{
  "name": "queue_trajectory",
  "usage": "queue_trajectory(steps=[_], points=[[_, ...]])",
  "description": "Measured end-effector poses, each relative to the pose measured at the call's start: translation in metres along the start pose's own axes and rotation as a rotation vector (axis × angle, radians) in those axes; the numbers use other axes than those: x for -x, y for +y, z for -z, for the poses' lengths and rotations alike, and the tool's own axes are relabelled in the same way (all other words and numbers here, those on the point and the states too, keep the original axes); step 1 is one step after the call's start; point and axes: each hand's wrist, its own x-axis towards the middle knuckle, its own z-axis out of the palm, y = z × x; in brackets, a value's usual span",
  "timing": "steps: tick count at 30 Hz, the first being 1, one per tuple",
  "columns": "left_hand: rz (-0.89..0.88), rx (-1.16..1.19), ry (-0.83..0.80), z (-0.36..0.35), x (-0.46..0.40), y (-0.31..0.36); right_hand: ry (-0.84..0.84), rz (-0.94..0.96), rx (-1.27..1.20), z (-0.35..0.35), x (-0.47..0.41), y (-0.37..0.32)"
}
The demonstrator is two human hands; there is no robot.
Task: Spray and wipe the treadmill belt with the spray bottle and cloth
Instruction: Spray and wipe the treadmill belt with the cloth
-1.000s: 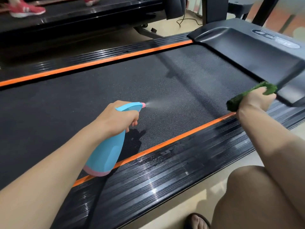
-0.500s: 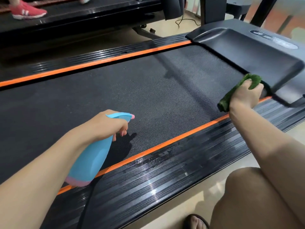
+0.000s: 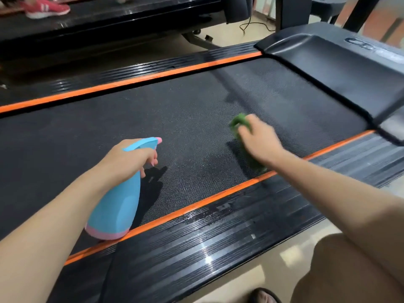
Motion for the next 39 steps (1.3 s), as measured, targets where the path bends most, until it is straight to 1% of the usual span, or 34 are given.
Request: queue_trajectory(steps=[2, 4, 5, 7, 10, 11, 12, 15, 16, 17, 18, 19, 22, 24, 25, 26, 27, 29, 31, 32, 33, 35, 37, 39], points=[[0.013, 0.057, 0.088, 0.003, -0.004, -0.006, -0.248, 0.228, 0.204, -0.038, 0.013, -0.033], [0.008, 0.076, 0.144, 0.003, -0.003, -0.01, -0.381, 0.376, 0.319, -0.069, 0.034, -0.068], [0.006, 0.087, 0.158, 0.003, -0.004, -0.012, -0.405, 0.45, 0.347, -0.082, 0.043, -0.081], [0.001, 0.11, 0.155, 0.003, -0.003, -0.01, -0.387, 0.58, 0.376, -0.094, 0.049, -0.088], [-0.019, 0.106, 0.107, 0.004, 0.0, -0.008, -0.317, 0.83, 0.342, -0.08, 0.026, -0.055], [-0.037, 0.103, 0.082, 0.004, 0.0, -0.007, -0.277, 0.841, 0.363, -0.073, 0.011, -0.036], [-0.055, 0.098, 0.059, 0.003, 0.0, -0.007, -0.25, 0.768, 0.4, -0.066, -0.005, -0.019], [-0.084, 0.077, 0.021, -0.001, -0.002, -0.006, -0.172, 0.34, 0.472, -0.059, -0.038, 0.001], [-0.084, 0.077, 0.01, -0.002, -0.004, -0.007, -0.123, 0.254, 0.476, -0.064, -0.04, -0.005], [-0.082, 0.076, 0.003, -0.002, -0.006, -0.007, -0.096, 0.218, 0.479, -0.07, -0.036, -0.017], [-0.079, 0.072, -0.003, -0.003, -0.007, -0.008, -0.109, 0.22, 0.478, -0.077, -0.027, -0.032], [-0.079, 0.059, -0.01, -0.004, -0.008, -0.008, -0.148, 0.269, 0.464, -0.083, -0.014, -0.046], [-0.086, 0.014, -0.031, -0.005, -0.009, -0.007, -0.324, 0.565, 0.428, -0.096, 0.024, -0.072], [-0.089, 0.009, -0.031, -0.005, -0.007, -0.006, -0.366, 0.759, 0.422, -0.089, 0.025, -0.067], [-0.09, 0.011, -0.026, -0.005, -0.006, -0.005, -0.359, 0.82, 0.453, -0.083, 0.018, -0.059], [-0.087, 0.02, -0.02, -0.003, -0.006, -0.005, -0.346, 0.824, 0.487, -0.077, 0.007, -0.048], [-0.082, 0.034, -0.012, -0.002, -0.005, -0.006, -0.314, 0.777, 0.509, -0.07, -0.006, -0.035], [-0.064, 0.061, 0.014, 0.002, -0.004, -0.009, -0.23, 0.544, 0.56, -0.057, -0.03, -0.013], [-0.048, 0.054, 0.028, 0.004, -0.004, -0.01, -0.153, 0.31, 0.57, -0.055, -0.041, -0.007], [-0.046, 0.048, 0.029, 0.004, -0.005, -0.01, -0.133, 0.256, 0.549, -0.058, -0.039, -0.013], [-0.047, 0.042, 0.028, 0.004, -0.005, -0.01, -0.142, 0.24, 0.52, -0.063, -0.03, -0.025], [-0.042, 0.041, 0.031, 0.003, -0.006, -0.009, -0.254, 0.31, 0.474, -0.077, -0.005, -0.056], [-0.029, 0.036, 0.029, 0.001, -0.007, -0.008, -0.376, 0.506, 0.454, -0.089, 0.031, -0.079], [-0.022, 0.009, 0.024, 0.0, -0.007, -0.007, -0.43, 0.707, 0.428, -0.088, 0.05, -0.083]])
